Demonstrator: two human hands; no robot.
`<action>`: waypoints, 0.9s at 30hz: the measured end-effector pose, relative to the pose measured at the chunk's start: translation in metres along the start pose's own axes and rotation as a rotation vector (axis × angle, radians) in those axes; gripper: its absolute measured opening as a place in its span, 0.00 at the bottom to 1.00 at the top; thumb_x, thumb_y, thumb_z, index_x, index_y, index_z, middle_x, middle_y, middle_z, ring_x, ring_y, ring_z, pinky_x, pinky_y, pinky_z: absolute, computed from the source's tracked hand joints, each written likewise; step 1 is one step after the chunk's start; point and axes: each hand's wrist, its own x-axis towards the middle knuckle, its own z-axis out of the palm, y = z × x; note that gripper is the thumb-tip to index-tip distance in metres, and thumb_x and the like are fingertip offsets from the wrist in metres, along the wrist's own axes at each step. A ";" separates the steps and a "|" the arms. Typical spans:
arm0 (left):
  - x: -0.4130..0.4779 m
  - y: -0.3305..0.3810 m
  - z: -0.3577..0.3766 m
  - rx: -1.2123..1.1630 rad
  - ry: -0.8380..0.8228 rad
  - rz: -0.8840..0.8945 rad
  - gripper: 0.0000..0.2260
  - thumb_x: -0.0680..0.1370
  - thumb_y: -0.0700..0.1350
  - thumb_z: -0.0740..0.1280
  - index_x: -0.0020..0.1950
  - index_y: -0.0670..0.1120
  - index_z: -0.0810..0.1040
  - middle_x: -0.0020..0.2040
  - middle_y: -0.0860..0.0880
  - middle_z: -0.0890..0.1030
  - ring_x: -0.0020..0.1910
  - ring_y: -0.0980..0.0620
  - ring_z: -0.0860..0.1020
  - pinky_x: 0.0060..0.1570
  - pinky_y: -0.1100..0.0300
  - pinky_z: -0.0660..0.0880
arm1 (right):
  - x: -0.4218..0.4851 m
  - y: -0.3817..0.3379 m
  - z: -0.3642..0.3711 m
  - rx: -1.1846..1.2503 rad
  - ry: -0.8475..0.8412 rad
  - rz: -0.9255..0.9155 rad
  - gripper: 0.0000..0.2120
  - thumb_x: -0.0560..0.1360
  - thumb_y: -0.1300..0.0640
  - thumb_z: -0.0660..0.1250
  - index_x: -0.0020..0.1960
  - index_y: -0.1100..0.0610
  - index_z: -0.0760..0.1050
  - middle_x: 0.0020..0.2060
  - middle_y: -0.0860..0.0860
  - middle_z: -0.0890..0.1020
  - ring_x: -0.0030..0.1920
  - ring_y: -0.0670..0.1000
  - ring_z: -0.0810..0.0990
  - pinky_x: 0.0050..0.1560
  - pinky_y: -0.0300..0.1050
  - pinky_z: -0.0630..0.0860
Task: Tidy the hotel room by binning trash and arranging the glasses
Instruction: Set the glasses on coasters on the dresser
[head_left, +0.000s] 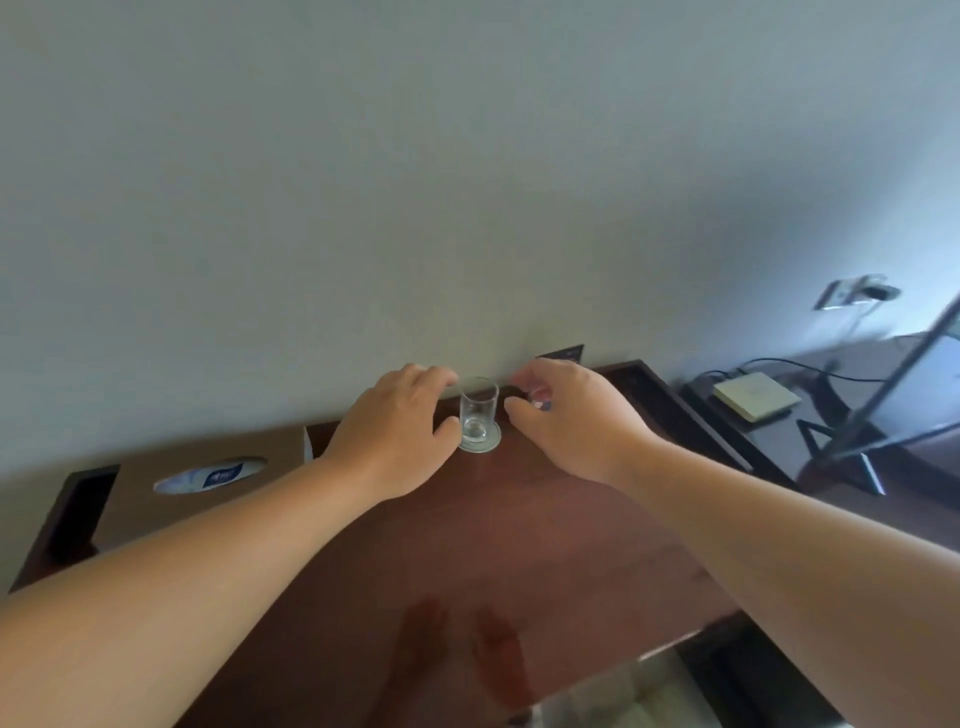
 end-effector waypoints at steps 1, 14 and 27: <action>-0.003 0.005 -0.001 -0.013 -0.003 0.011 0.18 0.78 0.49 0.60 0.68 0.51 0.68 0.65 0.51 0.72 0.64 0.50 0.69 0.61 0.55 0.67 | -0.010 0.000 -0.004 -0.010 0.009 0.013 0.17 0.75 0.47 0.64 0.62 0.49 0.76 0.57 0.45 0.79 0.56 0.47 0.77 0.55 0.42 0.73; -0.008 0.129 0.019 -0.116 0.013 0.276 0.17 0.77 0.49 0.62 0.65 0.51 0.71 0.59 0.52 0.75 0.60 0.50 0.72 0.57 0.55 0.70 | -0.122 0.049 -0.080 -0.078 0.173 0.211 0.16 0.76 0.46 0.63 0.63 0.47 0.75 0.58 0.42 0.79 0.57 0.43 0.76 0.55 0.38 0.70; -0.041 0.365 0.080 -0.189 -0.052 0.545 0.19 0.77 0.49 0.61 0.68 0.50 0.69 0.64 0.52 0.73 0.64 0.51 0.69 0.60 0.56 0.67 | -0.296 0.173 -0.206 -0.111 0.367 0.450 0.15 0.75 0.47 0.63 0.61 0.48 0.76 0.54 0.44 0.80 0.55 0.46 0.78 0.56 0.42 0.73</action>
